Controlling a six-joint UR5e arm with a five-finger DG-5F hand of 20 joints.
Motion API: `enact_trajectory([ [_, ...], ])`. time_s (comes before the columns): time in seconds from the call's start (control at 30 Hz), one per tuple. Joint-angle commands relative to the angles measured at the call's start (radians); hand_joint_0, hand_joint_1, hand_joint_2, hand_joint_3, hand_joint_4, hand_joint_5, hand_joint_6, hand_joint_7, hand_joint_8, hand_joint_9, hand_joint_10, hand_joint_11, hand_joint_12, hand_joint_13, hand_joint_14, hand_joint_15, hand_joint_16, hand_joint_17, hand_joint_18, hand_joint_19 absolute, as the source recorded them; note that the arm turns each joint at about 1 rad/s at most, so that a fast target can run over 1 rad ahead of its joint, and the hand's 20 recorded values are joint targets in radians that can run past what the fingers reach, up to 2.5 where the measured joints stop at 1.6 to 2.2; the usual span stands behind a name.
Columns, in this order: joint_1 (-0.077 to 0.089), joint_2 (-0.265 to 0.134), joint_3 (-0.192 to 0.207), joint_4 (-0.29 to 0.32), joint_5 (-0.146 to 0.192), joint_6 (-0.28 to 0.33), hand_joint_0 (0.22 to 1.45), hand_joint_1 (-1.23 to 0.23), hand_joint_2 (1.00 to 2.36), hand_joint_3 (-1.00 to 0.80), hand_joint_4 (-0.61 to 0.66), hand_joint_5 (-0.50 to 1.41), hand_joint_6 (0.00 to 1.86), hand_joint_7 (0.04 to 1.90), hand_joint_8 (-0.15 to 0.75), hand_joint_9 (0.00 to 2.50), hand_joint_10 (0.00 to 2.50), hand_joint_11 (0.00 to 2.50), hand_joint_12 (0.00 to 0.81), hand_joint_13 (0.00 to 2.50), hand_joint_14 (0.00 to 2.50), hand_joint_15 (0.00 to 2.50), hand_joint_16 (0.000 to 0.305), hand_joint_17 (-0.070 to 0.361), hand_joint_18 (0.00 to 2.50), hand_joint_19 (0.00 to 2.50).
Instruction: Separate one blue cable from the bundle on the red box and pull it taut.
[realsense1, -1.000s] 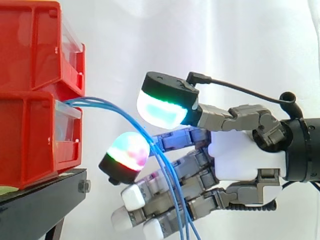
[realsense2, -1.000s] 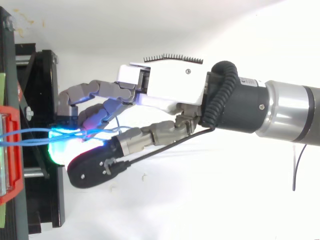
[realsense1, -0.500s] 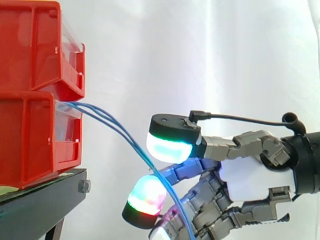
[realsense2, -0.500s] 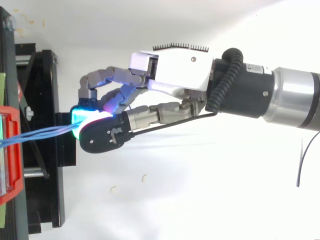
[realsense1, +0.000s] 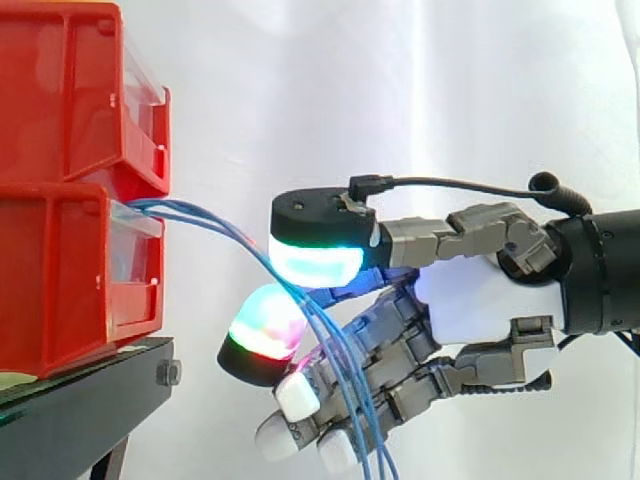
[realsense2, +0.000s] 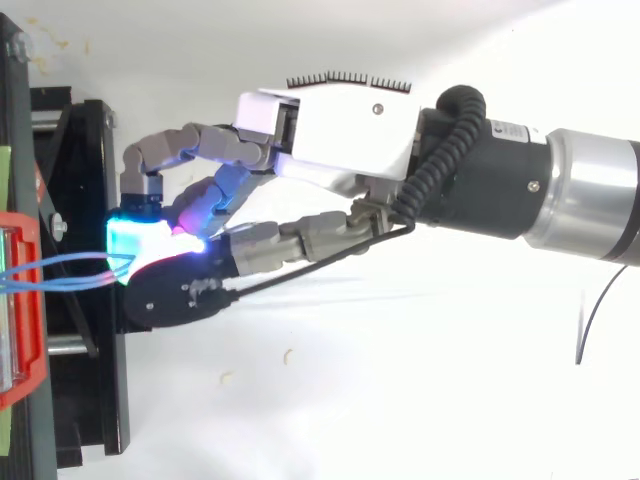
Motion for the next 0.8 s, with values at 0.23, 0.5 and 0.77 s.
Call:
enact_trajectory([
  [0.23,0.004,0.0,0.005,-0.075,-0.002,-0.005,0.64,-0.78,1.01,-0.03,0.18,-0.08,0.56,1.28,0.351,0.95,0.01,0.4,0.411,0.78,0.01,0.29,0.053,0.118,0.8,0.34],
  [0.5,0.004,0.005,0.005,-0.111,-0.003,-0.001,0.57,-0.77,1.01,-0.24,0.2,-0.1,0.6,1.22,0.334,0.93,0.01,0.41,0.398,0.77,0.01,0.31,0.049,0.111,0.77,0.39],
  [0.77,0.006,0.035,0.007,-0.138,0.0,-0.006,0.52,-0.55,1.0,-0.43,0.2,-0.09,0.59,1.24,0.357,0.97,0.01,0.41,0.412,0.78,0.01,0.32,0.051,0.116,0.79,0.41],
])
